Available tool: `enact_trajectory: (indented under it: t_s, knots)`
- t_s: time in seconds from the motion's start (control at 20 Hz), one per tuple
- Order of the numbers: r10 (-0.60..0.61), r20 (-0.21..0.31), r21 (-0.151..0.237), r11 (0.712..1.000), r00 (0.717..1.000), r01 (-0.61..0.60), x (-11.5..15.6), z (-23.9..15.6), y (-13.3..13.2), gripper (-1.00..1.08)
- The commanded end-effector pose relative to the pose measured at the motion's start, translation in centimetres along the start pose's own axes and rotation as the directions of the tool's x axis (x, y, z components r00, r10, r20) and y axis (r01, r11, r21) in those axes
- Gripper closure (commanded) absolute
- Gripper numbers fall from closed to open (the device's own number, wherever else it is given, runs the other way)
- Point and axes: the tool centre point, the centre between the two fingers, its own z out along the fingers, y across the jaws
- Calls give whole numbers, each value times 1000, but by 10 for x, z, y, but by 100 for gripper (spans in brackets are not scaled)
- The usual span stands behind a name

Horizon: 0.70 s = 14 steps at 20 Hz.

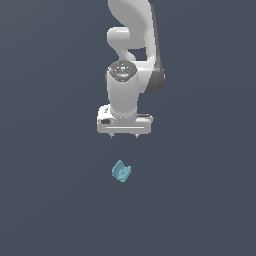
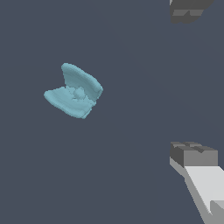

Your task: Pick up the object and move it to a goal position.

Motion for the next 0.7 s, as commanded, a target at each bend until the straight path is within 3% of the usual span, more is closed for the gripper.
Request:
enact_trajectory:
  t_s: [0.0, 0.4, 0.65]
  knots:
    - [0, 0, 0, 1000, 1000, 0, 0, 0, 0, -92]
    - [-22, -10, 11, 1000, 1000, 22, 6, -13, -26, -92]
    - [-24, -10, 11, 1000, 1000, 24, 6, -14, -28, -92]
